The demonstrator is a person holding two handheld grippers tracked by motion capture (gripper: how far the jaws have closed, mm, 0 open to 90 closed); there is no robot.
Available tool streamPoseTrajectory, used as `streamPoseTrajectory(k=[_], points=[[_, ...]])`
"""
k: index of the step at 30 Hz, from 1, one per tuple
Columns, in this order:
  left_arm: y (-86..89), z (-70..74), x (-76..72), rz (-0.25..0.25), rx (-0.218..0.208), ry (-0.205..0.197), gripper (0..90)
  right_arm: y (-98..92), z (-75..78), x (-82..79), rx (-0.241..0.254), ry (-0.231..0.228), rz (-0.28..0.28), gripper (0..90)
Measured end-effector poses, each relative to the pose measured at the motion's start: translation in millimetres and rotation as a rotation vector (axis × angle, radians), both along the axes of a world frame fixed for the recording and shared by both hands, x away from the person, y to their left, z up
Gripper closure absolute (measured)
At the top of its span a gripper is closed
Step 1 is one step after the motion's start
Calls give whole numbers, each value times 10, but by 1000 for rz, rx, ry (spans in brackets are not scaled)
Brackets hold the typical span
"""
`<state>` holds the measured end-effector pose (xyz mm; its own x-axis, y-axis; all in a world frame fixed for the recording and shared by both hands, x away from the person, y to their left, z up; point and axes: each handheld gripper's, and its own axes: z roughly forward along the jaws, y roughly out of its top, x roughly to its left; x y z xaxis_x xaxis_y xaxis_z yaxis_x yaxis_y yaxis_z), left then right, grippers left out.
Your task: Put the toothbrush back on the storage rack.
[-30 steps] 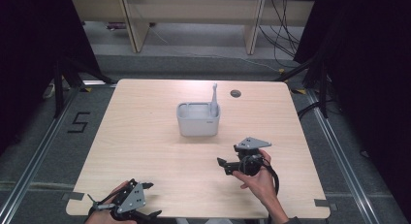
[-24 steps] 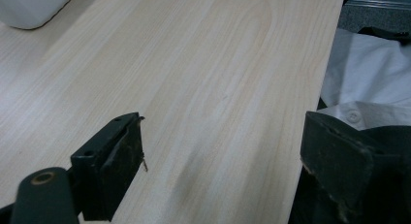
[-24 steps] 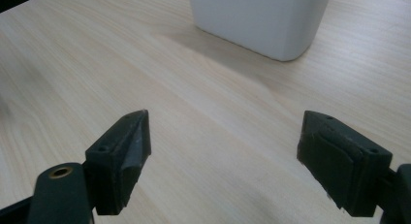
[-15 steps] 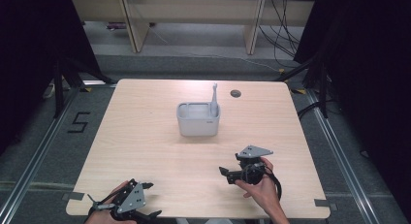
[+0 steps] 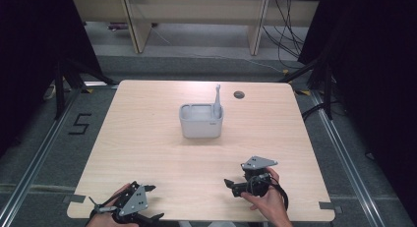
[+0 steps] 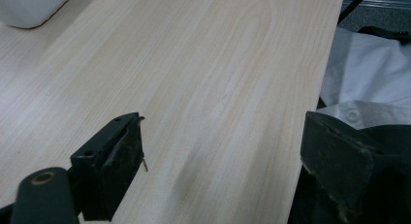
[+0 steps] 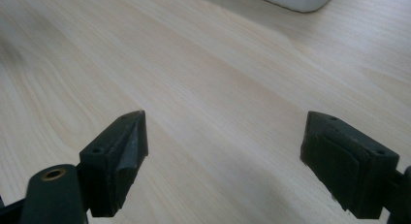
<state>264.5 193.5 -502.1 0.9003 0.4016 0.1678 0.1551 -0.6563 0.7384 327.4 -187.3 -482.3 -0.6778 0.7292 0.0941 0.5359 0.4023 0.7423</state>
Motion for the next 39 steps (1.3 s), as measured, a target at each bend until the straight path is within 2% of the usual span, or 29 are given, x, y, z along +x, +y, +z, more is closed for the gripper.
streamPoseTrajectory(k=[1, 2, 4, 7, 10, 14, 16, 17, 18, 20, 21, 22, 23, 25, 27, 28, 29, 33, 37, 39], points=[[1, -1, 1, 0, -1, -1, 148, -13, -12, -4, -7, -17, 10, 174], [7, 5, 5, -3, 11, -3, 148, -9, -1, -39, 3, 17, -10, 174], [7, 8, 6, -7, 10, 7, 148, -41, -21, -44, -1, -6, 9, 174], [2, -1, 5, 0, 2, -3, 148, -65, -15, -111, -5, 15, -8, 174], [5, 7, 0, 0, 9, 1, 148, -108, -30, -125, -29, -18, 9, 174], [2, 3, 0, 3, 5, -1, 148, -142, -32, -185, -36, 0, -9, 173], [1, -1, 1, 1, 0, -2, 148, -165, -39, -195, -42, -16, -5, 173], [3, 1, 3, 2, 4, -4, 148, -173, -43, -202, -42, -13, 1, 171], [4, 3, 1, -3, 1, 6, 148, -166, -43, -236, -29, 20, -27, 169], [5, 4, 4, -2, 7, 1, 148, -188, -63, -236, -40, -2, -21, 169], [6, 8, -1, 1, 11, 0, 148, -188, -56, -258, -38, 27, -31, 169], [5, 5, 1, 1, 7, -1, 148, -215, -63, -233, -56, -13, -1, 169], [-1, -3, -1, 3, -6, 1, 148, -217, -63, -239, -59, -11, -1, 169], [7, 8, 0, 1, 12, -1, 148, -222, -66, -254, -59, -16, -6, 169], [6, 5, 2, 1, 7, -2, 148, -219, -61, -270, -59, -12, -9, 169], [8, 12, 3, -1, 16, 1, 148, -232, -63, -264, -74, -26, 9, 169], [6, 4, 6, 1, 8, -7, 148, -225, -63, -281, -65, -5, -5, 169], [5, 3, 5, 1, 8, -6, 148, -235, -81, -279, -71, -18, 2, 169], [4, 1, 4, 2, 4, -5, 148, -233, -73, -294, -74, 1, -6, 169], [2, 1, 1, 2, 1, -3, 148, -235, -87, -286, -81, -9, 7, 169]])
